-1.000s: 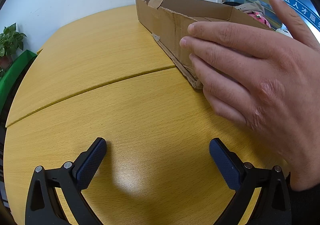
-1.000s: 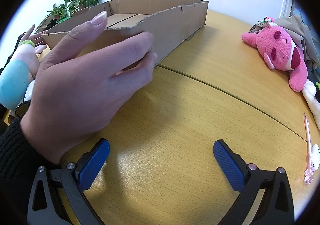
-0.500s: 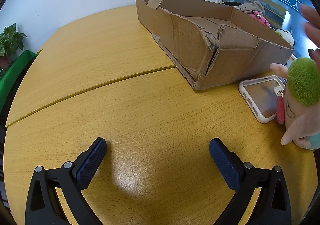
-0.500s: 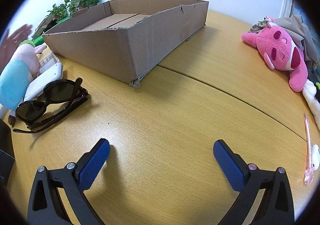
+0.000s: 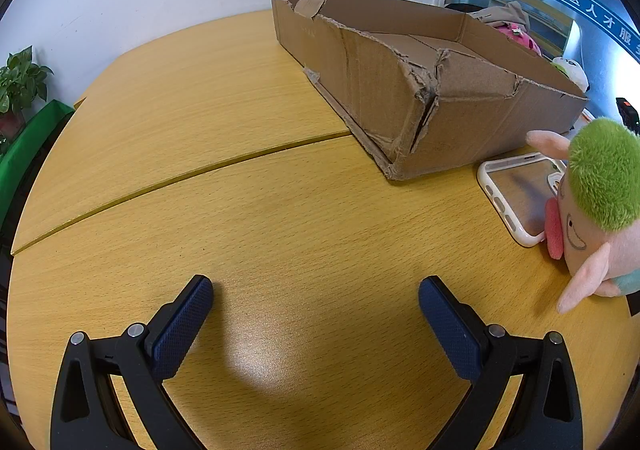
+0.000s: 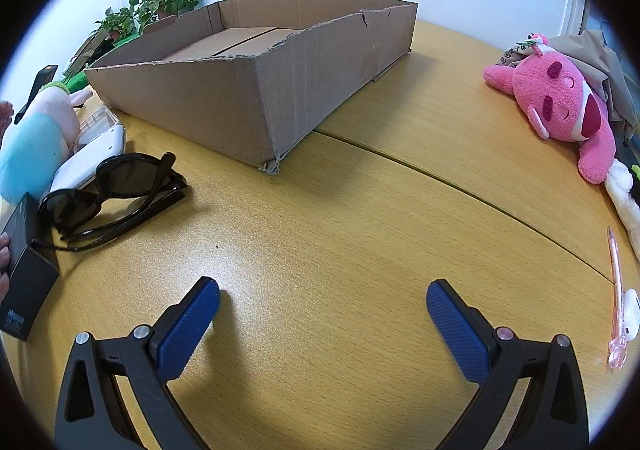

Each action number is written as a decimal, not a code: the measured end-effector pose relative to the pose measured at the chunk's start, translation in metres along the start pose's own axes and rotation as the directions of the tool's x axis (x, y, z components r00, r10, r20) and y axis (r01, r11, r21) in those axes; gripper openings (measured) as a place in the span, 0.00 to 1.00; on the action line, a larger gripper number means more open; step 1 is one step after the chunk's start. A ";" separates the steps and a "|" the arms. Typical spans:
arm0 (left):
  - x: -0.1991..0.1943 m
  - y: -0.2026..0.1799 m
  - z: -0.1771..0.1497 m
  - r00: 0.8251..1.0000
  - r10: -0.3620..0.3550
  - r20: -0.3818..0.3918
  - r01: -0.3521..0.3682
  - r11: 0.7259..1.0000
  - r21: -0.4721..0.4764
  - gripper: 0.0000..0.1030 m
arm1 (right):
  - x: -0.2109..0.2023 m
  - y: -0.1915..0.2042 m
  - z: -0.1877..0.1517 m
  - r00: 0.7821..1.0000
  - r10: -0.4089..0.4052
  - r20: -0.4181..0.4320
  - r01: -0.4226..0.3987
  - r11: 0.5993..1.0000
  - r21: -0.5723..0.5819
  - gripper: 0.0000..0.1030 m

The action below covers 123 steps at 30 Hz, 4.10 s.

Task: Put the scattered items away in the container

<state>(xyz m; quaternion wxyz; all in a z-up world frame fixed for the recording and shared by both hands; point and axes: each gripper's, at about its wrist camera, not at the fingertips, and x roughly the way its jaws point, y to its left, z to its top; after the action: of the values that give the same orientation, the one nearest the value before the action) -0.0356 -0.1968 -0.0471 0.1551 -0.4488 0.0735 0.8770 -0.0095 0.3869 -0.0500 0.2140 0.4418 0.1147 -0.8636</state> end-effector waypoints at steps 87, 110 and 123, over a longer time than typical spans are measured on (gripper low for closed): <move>-0.106 -0.168 0.005 0.953 -0.114 0.279 0.212 0.912 -0.351 1.00 | -0.065 0.268 0.071 0.982 0.037 0.185 -0.062 0.990 0.127 0.99; -0.052 -0.140 0.008 0.935 -0.278 0.219 0.346 0.850 -0.398 0.84 | -0.007 0.312 0.086 0.990 0.140 -0.002 -0.140 0.988 -0.063 0.92; -0.085 -0.146 0.027 0.933 -0.253 0.255 0.325 0.897 -0.301 0.73 | -0.025 0.316 0.083 0.984 0.155 0.082 -0.156 0.988 0.001 0.72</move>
<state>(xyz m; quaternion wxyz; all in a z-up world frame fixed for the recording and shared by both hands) 0.0402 -0.0703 0.0392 0.2115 -0.3799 -0.1626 0.8857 0.0934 0.0828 0.0160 0.2838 0.4144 0.0679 -0.8621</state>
